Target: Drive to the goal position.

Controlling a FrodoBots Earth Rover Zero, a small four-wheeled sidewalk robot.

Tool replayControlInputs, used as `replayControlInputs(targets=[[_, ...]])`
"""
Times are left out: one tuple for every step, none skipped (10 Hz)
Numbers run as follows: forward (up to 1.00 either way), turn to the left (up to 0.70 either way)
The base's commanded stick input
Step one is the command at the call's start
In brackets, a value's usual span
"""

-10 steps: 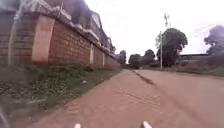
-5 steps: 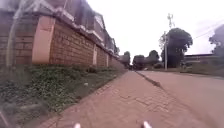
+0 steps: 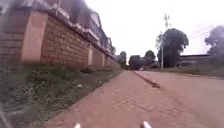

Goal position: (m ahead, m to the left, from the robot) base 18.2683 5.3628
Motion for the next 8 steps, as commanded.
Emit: replayControlInputs(targets=[[0.50,0.12],[0.50,0.00],[0.50,0.00],[0.50,0.00],[0.50,0.00],[0.50,0.00],[0.50,0.04],[0.50,-0.50]])
